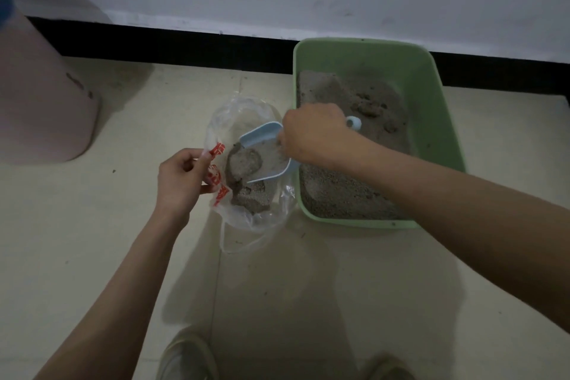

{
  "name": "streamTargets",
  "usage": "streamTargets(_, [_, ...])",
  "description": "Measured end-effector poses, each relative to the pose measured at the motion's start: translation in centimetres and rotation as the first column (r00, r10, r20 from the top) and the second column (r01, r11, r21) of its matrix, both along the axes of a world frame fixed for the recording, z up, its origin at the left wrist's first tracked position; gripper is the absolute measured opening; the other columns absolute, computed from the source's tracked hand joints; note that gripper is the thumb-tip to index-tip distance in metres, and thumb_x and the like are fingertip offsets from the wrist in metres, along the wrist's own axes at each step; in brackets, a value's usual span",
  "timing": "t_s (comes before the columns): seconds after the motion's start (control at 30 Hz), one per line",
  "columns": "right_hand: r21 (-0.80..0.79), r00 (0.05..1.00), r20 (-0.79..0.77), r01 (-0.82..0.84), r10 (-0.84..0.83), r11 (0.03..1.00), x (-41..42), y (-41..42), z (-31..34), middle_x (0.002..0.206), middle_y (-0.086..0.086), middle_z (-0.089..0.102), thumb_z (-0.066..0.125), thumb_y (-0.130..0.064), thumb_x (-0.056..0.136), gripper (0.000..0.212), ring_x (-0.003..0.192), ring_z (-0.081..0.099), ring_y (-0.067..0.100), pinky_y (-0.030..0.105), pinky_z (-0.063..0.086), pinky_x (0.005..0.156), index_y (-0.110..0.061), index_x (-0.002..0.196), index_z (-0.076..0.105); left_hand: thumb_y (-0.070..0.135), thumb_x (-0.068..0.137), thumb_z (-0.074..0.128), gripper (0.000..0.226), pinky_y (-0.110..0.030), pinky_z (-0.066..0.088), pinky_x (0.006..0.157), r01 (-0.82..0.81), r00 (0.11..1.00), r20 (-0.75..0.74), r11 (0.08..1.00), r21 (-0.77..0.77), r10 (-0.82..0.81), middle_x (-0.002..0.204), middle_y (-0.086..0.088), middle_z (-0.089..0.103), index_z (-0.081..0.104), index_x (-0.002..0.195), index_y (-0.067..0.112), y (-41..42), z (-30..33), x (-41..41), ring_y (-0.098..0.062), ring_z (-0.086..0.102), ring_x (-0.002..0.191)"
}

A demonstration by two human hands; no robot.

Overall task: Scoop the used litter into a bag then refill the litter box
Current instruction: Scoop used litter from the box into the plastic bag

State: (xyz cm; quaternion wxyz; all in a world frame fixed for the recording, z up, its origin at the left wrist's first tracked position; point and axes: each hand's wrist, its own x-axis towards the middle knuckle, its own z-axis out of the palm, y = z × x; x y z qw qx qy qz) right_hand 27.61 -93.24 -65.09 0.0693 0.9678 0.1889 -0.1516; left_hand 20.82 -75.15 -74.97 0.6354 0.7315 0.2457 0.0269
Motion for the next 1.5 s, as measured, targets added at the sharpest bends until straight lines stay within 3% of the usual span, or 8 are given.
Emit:
streamTargets(0.33, [-0.040, 0.988, 0.133, -0.077, 0.082, 0.996, 0.3, -2.4, 2.1, 0.062, 0.000, 0.038, 0.040, -0.034, 0.098, 0.044, 0.054, 0.038, 0.016, 0.028, 0.028, 0.056, -0.015, 0.059, 0.031, 0.015, 0.093, 0.055, 0.018, -0.019, 0.050, 0.045, -0.014, 1.000, -0.020, 0.999, 0.048, 0.015, 0.058, -0.011, 0.048, 0.060, 0.077, 0.018, 0.1, -0.7, 0.0, -0.001, 0.049, 0.040])
streamTargets(0.5, [0.092, 0.989, 0.139, -0.071, 0.058, 0.993, 0.4, -4.4, 2.3, 0.067, 0.000, 0.046, 0.038, -0.041, 0.097, 0.038, 0.063, 0.047, 0.019, 0.027, 0.032, 0.057, -0.013, 0.077, 0.054, 0.017, 0.094, 0.055, 0.016, -0.019, 0.052, 0.046, -0.010, 1.000, -0.025, 0.998, 0.064, 0.012, 0.058, -0.011, 0.048, 0.060, 0.079, 0.016, 0.0, -0.6, -0.3, -0.002, 0.049, 0.041])
streamTargets(0.73, [0.451, 0.875, -0.315, 0.478, -0.367, 0.754, 0.4, -12.0, 1.5, 0.061, 0.000, 0.054, 0.047, -0.025, 0.095, 0.031, 0.047, 0.047, 0.012, 0.018, 0.037, 0.046, -0.011, 0.070, 0.058, 0.020, 0.093, 0.056, 0.017, -0.024, 0.053, 0.052, 0.038, 0.998, -0.052, 0.994, 0.104, -0.032, 0.042, 0.010, 0.052, 0.062, 0.076, 0.022, -0.8, -1.1, -0.8, -0.001, 0.048, 0.042])
streamTargets(0.93, [0.057, 0.824, -0.052, 0.566, -0.564, 0.822, 1.1, -20.0, 1.0, 0.063, 0.007, 0.052, 0.052, -0.033, 0.089, 0.029, 0.058, 0.053, 0.023, 0.029, 0.043, 0.064, -0.006, 0.085, 0.061, 0.021, 0.093, 0.056, 0.016, -0.017, 0.052, 0.048, 0.053, 0.998, -0.038, 0.993, 0.103, -0.049, 0.041, 0.009, 0.052, 0.062, 0.079, 0.022, -2.0, -1.1, -1.0, -0.002, 0.050, 0.039])
streamTargets(1.1, [-0.423, 0.873, 0.072, 0.465, -0.483, 0.778, 0.5, -22.3, 0.3, 0.071, 0.006, 0.047, 0.045, -0.025, 0.093, 0.020, 0.074, 0.050, 0.023, 0.031, 0.037, 0.071, -0.009, 0.085, 0.054, 0.019, 0.093, 0.056, 0.013, -0.018, 0.052, 0.045, 0.056, 0.998, -0.037, 0.995, 0.081, -0.053, 0.039, 0.006, 0.052, 0.061, 0.082, 0.015, -3.0, -0.9, -1.1, -0.005, 0.051, 0.037])
streamTargets(1.27, [-0.485, 0.897, 0.080, 0.416, -0.435, 0.769, 0.7, -21.5, -1.1, 0.072, 0.005, 0.043, 0.048, -0.022, 0.091, 0.011, 0.076, 0.047, 0.022, 0.031, 0.034, 0.071, -0.012, 0.087, 0.048, 0.019, 0.092, 0.057, 0.014, -0.019, 0.053, 0.047, 0.049, 0.999, -0.024, 0.992, 0.114, -0.047, 0.050, -0.003, 0.054, 0.062, 0.090, 0.007, -2.8, -1.2, -1.2, -0.003, 0.050, 0.038])
streamTargets(1.4, [-0.537, 0.922, 0.099, 0.366, -0.374, 0.760, 1.2, -20.7, -1.8, 0.067, 0.003, 0.041, 0.047, -0.020, 0.092, 0.021, 0.072, 0.045, 0.019, 0.031, 0.032, 0.076, -0.013, 0.072, 0.046, 0.021, 0.092, 0.057, 0.013, -0.036, 0.054, 0.067, 0.061, 0.997, -0.046, 0.983, 0.175, -0.054, 0.044, 0.008, 0.056, 0.064, 0.093, 0.010, -1.9, -1.9, -1.2, -0.001, 0.050, 0.041])
streamTargets(1.5, [-0.585, 0.978, 0.089, 0.205, -0.189, 0.785, 1.8, -21.0, -2.0, 0.067, -0.001, 0.046, 0.046, -0.021, 0.091, 0.028, 0.077, 0.046, 0.020, 0.035, 0.030, 0.094, -0.018, 0.063, 0.043, 0.017, 0.093, 0.055, 0.013, -0.024, 0.055, 0.053, 0.067, 0.997, -0.041, 0.988, 0.140, -0.062, 0.043, 0.009, 0.054, 0.062, 0.095, 0.006, -2.2, -1.8, -1.3, -0.002, 0.050, 0.039])
